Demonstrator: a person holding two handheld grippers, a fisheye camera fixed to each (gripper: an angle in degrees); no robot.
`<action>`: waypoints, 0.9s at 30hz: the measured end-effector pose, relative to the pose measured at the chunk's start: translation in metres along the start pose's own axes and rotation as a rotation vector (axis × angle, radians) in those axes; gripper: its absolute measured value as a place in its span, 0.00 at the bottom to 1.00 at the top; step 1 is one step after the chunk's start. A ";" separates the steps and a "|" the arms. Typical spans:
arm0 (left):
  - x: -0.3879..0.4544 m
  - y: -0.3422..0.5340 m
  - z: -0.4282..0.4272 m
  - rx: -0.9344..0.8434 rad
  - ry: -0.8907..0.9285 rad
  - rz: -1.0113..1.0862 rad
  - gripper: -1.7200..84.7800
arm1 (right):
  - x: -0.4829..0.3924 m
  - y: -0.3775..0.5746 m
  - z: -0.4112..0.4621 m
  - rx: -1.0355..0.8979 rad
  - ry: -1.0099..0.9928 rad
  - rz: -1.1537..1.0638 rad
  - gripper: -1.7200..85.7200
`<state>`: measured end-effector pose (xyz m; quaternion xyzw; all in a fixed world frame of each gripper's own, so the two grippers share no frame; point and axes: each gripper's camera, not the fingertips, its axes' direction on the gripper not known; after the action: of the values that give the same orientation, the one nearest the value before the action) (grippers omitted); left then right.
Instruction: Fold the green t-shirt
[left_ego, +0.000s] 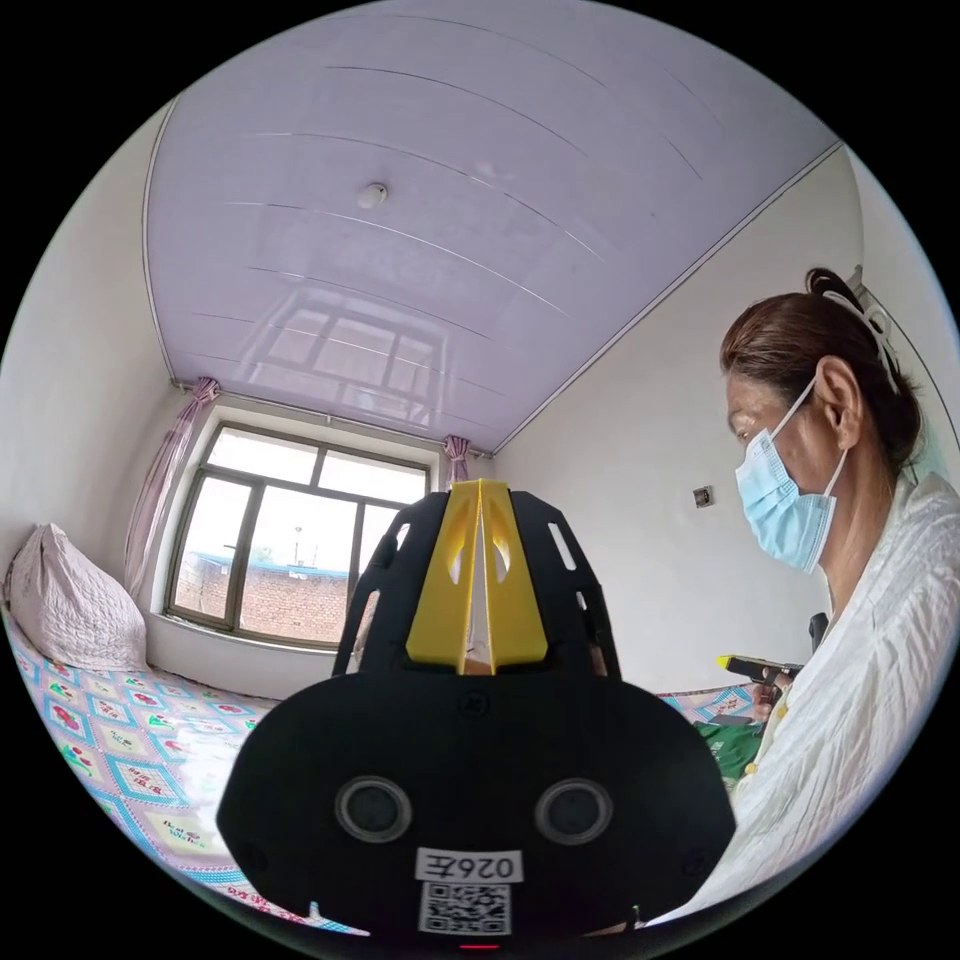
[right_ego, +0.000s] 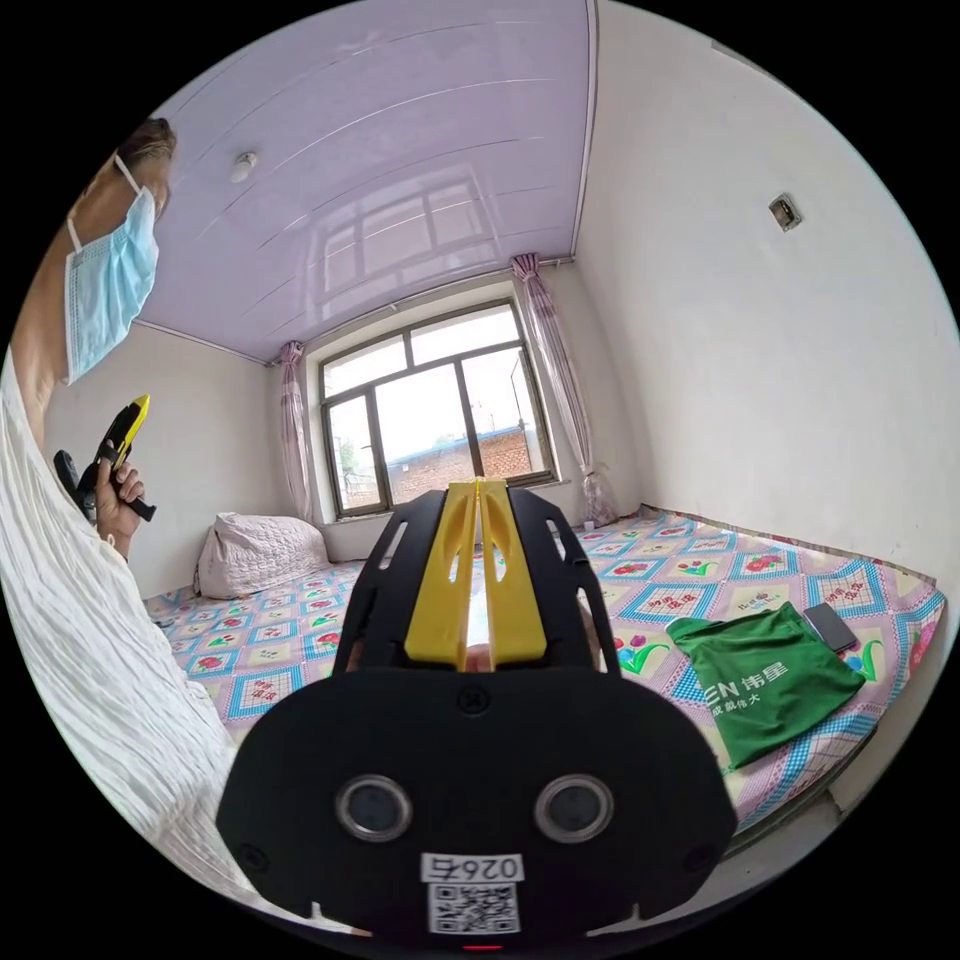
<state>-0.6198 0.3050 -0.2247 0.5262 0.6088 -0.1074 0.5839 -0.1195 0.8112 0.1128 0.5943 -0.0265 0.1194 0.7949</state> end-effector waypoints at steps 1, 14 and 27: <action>0.000 -0.002 0.002 -0.003 0.006 0.003 0.01 | -0.001 0.000 0.001 -0.002 -0.001 0.002 0.01; -0.007 -0.018 0.018 -0.022 0.005 0.015 0.01 | -0.024 0.000 0.012 -0.036 -0.009 -0.021 0.01; -0.018 -0.024 0.041 -0.047 0.007 0.004 0.01 | -0.052 0.008 0.023 -0.111 0.000 -0.044 0.01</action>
<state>-0.6179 0.2547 -0.2333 0.5141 0.6122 -0.0901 0.5940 -0.1691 0.7832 0.1180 0.5497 -0.0201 0.1003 0.8291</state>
